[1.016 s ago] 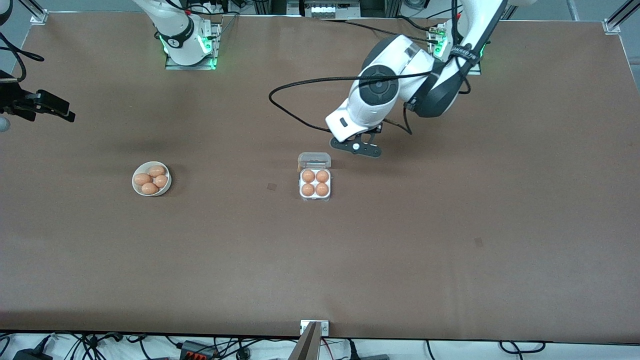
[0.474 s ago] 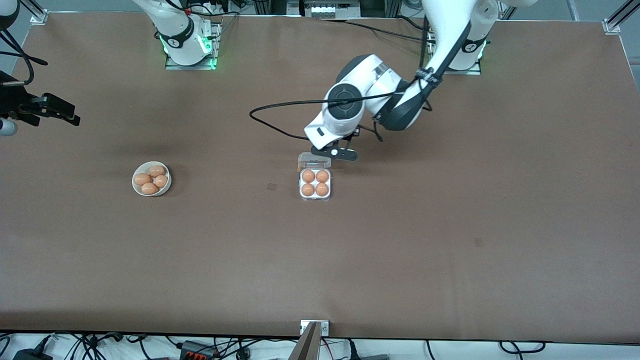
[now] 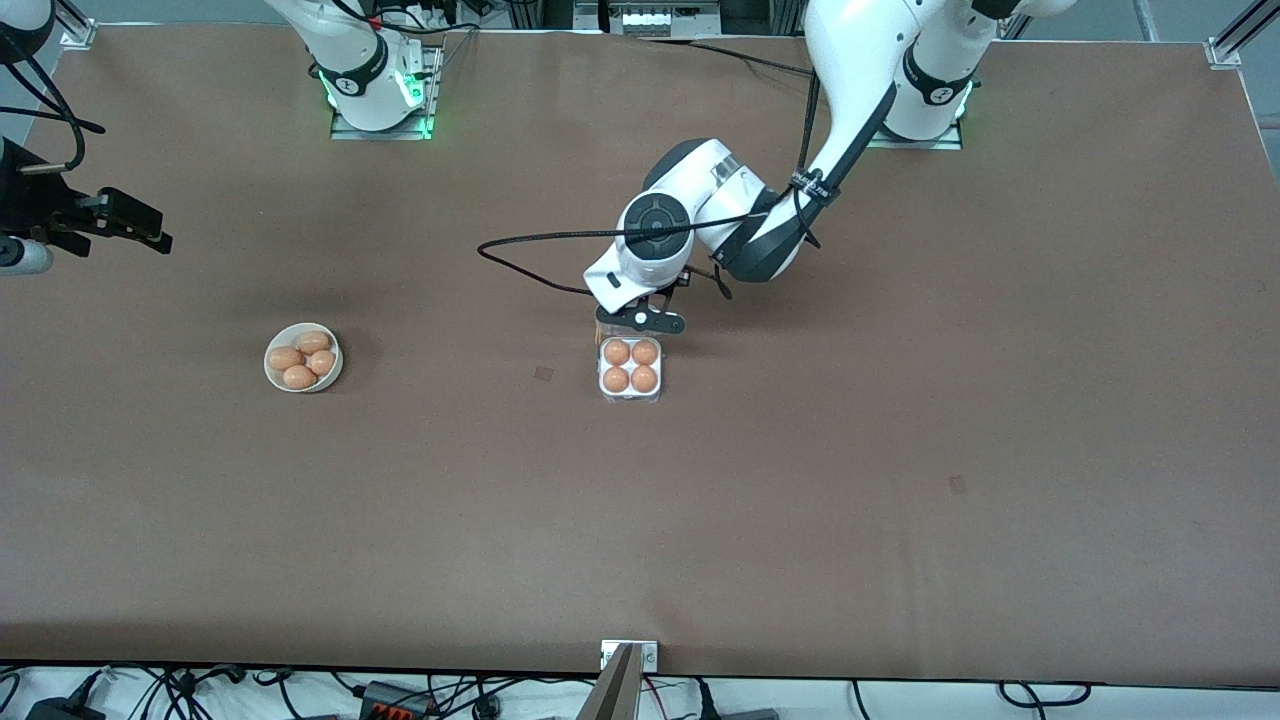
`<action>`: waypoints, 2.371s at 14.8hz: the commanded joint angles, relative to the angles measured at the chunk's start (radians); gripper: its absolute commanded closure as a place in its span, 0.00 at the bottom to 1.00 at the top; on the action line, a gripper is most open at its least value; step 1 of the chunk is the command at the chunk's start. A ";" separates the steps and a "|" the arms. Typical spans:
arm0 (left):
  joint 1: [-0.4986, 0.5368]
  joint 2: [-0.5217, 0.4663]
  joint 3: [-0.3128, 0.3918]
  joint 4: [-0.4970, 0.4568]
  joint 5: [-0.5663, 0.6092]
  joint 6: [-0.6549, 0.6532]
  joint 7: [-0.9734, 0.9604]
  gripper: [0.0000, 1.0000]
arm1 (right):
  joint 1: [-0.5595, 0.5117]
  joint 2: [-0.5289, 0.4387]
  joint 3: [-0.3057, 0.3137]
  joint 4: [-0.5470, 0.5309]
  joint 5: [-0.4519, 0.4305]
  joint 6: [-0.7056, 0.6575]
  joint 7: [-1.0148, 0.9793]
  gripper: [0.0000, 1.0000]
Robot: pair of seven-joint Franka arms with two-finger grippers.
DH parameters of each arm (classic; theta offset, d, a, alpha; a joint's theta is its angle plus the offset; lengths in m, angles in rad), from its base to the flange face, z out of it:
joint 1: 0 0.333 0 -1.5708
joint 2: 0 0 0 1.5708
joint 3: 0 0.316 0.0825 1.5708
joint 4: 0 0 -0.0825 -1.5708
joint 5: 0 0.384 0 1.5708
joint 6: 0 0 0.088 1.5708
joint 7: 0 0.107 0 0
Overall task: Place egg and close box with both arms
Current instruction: 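Lower the left gripper onto the open clear lid of the box, then swing the lid over the eggs and press it shut with the left gripper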
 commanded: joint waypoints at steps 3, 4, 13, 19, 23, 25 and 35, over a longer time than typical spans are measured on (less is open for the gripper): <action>-0.004 0.059 0.007 0.078 -0.004 0.014 -0.019 1.00 | -0.001 0.009 0.000 0.021 -0.007 -0.022 0.001 0.00; -0.004 0.068 0.007 0.090 -0.004 0.014 -0.019 1.00 | -0.001 0.009 -0.001 0.021 -0.007 -0.022 -0.002 0.00; -0.006 0.113 0.011 0.131 -0.001 0.015 -0.015 1.00 | -0.003 0.009 -0.001 0.021 -0.007 -0.022 0.000 0.00; -0.003 0.143 0.017 0.176 0.000 0.015 -0.010 1.00 | -0.003 0.009 -0.001 0.021 -0.006 -0.022 0.000 0.00; 0.003 0.156 0.032 0.204 0.002 0.015 -0.007 1.00 | -0.003 0.009 -0.001 0.021 -0.006 -0.022 0.000 0.00; 0.003 0.160 0.034 0.217 0.002 0.014 -0.007 1.00 | -0.003 0.009 -0.001 0.021 -0.006 -0.022 0.000 0.00; 0.005 0.133 0.034 0.217 0.006 -0.012 -0.018 1.00 | -0.003 0.010 -0.001 0.021 -0.004 -0.024 0.001 0.00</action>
